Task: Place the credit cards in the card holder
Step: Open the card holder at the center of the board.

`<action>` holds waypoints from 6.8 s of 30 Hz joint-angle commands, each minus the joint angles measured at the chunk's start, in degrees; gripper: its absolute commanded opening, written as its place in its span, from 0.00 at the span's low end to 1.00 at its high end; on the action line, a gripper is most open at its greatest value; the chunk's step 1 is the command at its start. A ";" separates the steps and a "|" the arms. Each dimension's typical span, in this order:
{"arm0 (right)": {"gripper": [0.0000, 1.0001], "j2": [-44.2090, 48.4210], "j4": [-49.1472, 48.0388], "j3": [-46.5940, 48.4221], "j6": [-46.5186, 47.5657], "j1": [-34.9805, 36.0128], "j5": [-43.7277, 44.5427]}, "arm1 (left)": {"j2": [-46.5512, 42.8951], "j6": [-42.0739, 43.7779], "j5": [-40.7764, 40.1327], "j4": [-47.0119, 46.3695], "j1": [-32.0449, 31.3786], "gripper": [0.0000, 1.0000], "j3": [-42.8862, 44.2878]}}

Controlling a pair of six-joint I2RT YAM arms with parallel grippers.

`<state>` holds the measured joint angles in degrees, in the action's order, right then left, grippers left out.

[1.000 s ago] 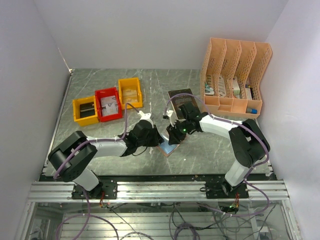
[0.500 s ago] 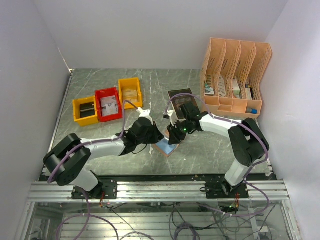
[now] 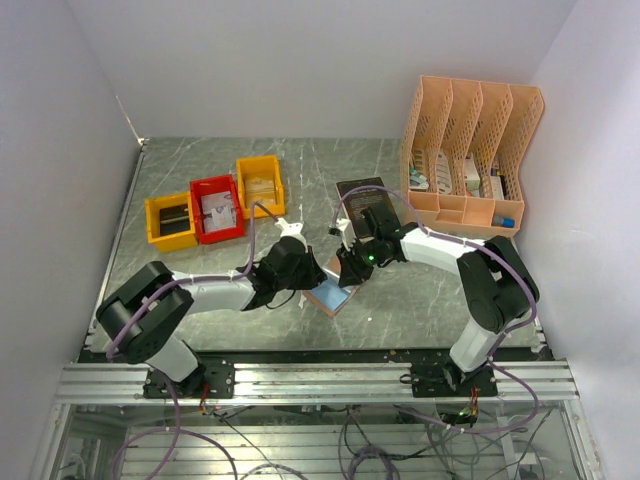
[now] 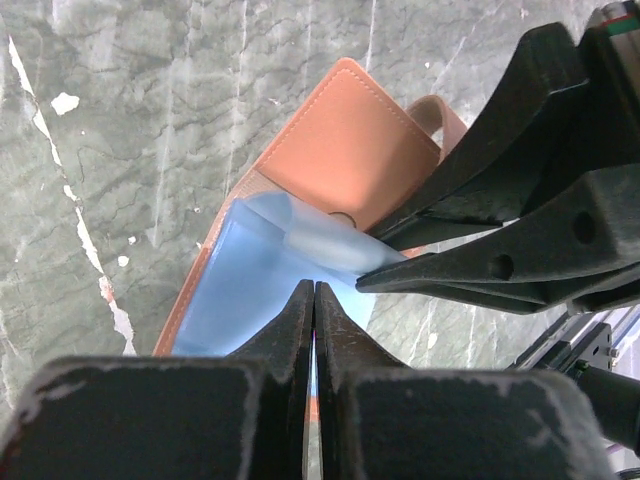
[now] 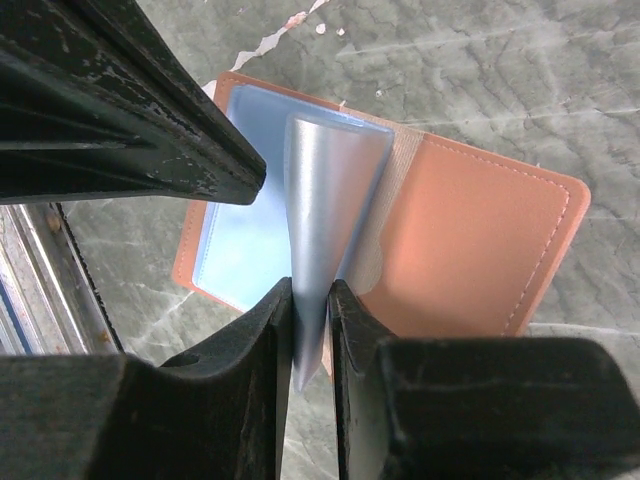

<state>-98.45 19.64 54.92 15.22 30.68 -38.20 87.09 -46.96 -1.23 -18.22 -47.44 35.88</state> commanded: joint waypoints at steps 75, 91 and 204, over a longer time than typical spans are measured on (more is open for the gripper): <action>0.08 -3.17 3.44 1.74 1.38 -12.15 -5.53 | 23.97 19.08 17.11 -8.75 3.75 0.10 16.41; 0.07 -5.48 3.51 2.21 0.75 -10.71 1.40 | 10.00 12.26 10.87 -5.16 3.64 0.22 3.26; 0.31 -2.30 2.48 5.07 3.94 -4.15 9.70 | 7.49 9.92 -1.50 5.36 5.78 0.26 4.15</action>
<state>-100.14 21.15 58.35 18.74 27.18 -27.14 93.97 -39.18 0.34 -16.27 -42.04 38.68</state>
